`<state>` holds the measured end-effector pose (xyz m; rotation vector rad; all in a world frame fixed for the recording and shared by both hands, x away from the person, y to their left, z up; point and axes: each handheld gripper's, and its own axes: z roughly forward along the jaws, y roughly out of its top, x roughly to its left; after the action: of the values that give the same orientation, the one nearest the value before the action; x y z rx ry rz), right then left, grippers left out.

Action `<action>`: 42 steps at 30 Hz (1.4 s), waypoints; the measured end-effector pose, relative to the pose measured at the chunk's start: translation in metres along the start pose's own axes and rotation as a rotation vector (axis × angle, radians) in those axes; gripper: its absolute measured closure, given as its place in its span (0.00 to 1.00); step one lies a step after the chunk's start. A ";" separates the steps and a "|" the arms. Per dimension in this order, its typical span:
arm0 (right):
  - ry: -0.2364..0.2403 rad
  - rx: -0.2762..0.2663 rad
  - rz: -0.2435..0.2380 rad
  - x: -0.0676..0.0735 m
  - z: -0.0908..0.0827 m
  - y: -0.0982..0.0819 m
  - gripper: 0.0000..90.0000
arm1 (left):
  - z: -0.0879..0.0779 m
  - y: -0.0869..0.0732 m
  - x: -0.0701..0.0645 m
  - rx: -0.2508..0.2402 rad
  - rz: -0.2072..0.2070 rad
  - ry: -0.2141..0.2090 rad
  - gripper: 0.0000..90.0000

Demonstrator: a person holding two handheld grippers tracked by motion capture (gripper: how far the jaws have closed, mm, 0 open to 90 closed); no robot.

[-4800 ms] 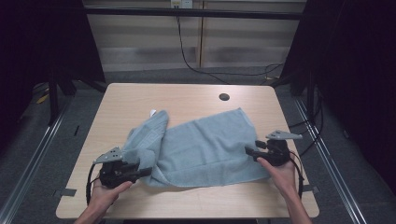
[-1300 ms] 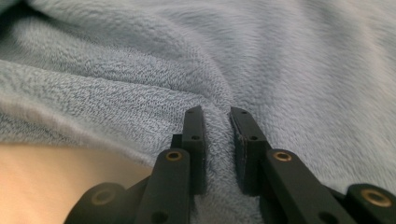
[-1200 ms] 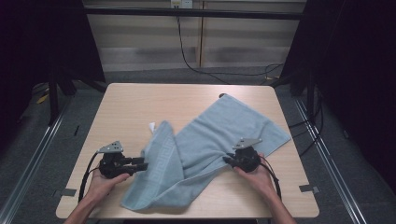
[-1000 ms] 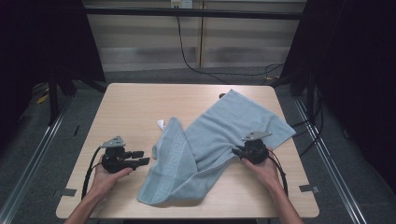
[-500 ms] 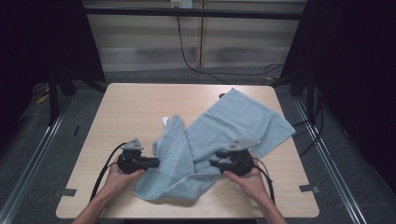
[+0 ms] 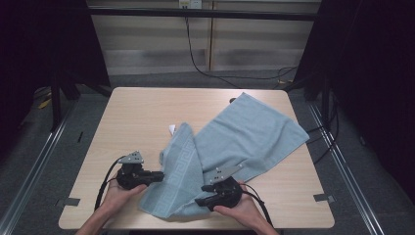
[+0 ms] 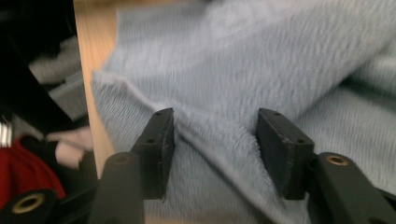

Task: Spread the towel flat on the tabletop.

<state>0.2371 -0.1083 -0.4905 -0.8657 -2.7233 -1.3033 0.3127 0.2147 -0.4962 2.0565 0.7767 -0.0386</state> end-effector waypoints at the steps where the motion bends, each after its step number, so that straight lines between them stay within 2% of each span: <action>1: -0.005 0.012 -0.006 0.001 -0.001 -0.003 0.66 | 0.000 0.002 0.002 -0.005 -0.002 0.008 0.81; 4: -0.009 0.009 -0.018 0.002 -0.007 -0.009 0.86 | -0.001 0.011 0.008 -0.036 -0.020 0.042 0.66; 7: -0.032 0.001 -0.015 -0.002 -0.017 -0.010 0.90 | 0.000 0.023 0.014 -0.066 -0.047 0.068 0.55; 8: -0.042 0.000 -0.011 -0.005 -0.021 -0.012 0.90 | 0.000 0.025 0.015 -0.087 -0.049 0.079 0.52; 10: -0.068 -0.007 0.007 -0.012 -0.032 -0.017 0.90 | 0.001 0.030 0.017 -0.092 -0.069 0.073 0.47; 14: -0.147 -0.026 0.060 -0.033 -0.056 -0.030 0.90 | 0.006 0.036 0.018 -0.112 -0.071 0.082 0.44; 17: -0.191 -0.028 0.093 -0.050 -0.070 -0.038 0.88 | 0.017 0.040 0.020 -0.092 -0.070 0.082 0.41; 20: -0.210 -0.039 0.124 -0.062 -0.073 -0.044 0.87 | 0.033 0.047 0.020 -0.102 -0.067 0.075 0.40; 22: -0.211 -0.038 0.128 -0.067 -0.070 -0.044 0.87 | 0.046 0.053 0.020 -0.083 -0.069 0.073 0.40; 24: -0.202 -0.028 0.129 -0.068 -0.065 -0.043 0.87 | 0.055 0.056 0.022 -0.095 -0.067 0.086 0.39; 26: -0.200 -0.021 0.119 -0.067 -0.062 -0.042 0.87 | 0.064 0.059 0.024 -0.098 -0.094 0.065 0.37; 28: -0.199 -0.025 0.117 -0.066 -0.061 -0.041 0.87 | 0.074 0.060 0.024 -0.069 -0.081 0.064 0.38; 29: -0.198 -0.026 0.117 -0.066 -0.061 -0.042 0.87 | 0.079 0.059 0.023 -0.058 -0.075 0.051 0.43; 31: -0.195 -0.027 0.120 -0.066 -0.061 -0.042 0.86 | 0.084 0.058 0.019 -0.031 -0.042 0.041 0.65; 32: -0.196 -0.028 0.119 -0.067 -0.061 -0.042 0.86 | 0.081 0.057 0.015 -0.028 -0.011 0.036 0.75; 33: -0.196 -0.028 0.119 -0.067 -0.061 -0.042 0.86 | 0.081 0.057 0.015 -0.028 -0.011 0.036 0.86; 34: -0.201 -0.030 0.117 -0.067 -0.060 -0.041 0.86 | 0.076 0.057 0.014 -0.023 0.001 0.038 0.86; 37: -0.221 -0.029 0.117 -0.069 -0.058 -0.039 0.85 | 0.058 0.051 0.014 -0.046 -0.022 0.009 0.87; 40: -0.251 -0.031 0.115 -0.075 -0.053 -0.033 0.85 | 0.038 0.039 0.007 -0.036 0.006 0.026 0.88; 42: -0.261 -0.032 0.109 -0.080 -0.048 -0.027 0.85 | 0.024 0.032 0.005 -0.051 -0.003 0.019 0.88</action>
<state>0.2812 -0.1943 -0.4970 -1.2503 -2.7994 -1.3006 0.3398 0.1864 -0.4879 2.0102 0.7844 -0.0013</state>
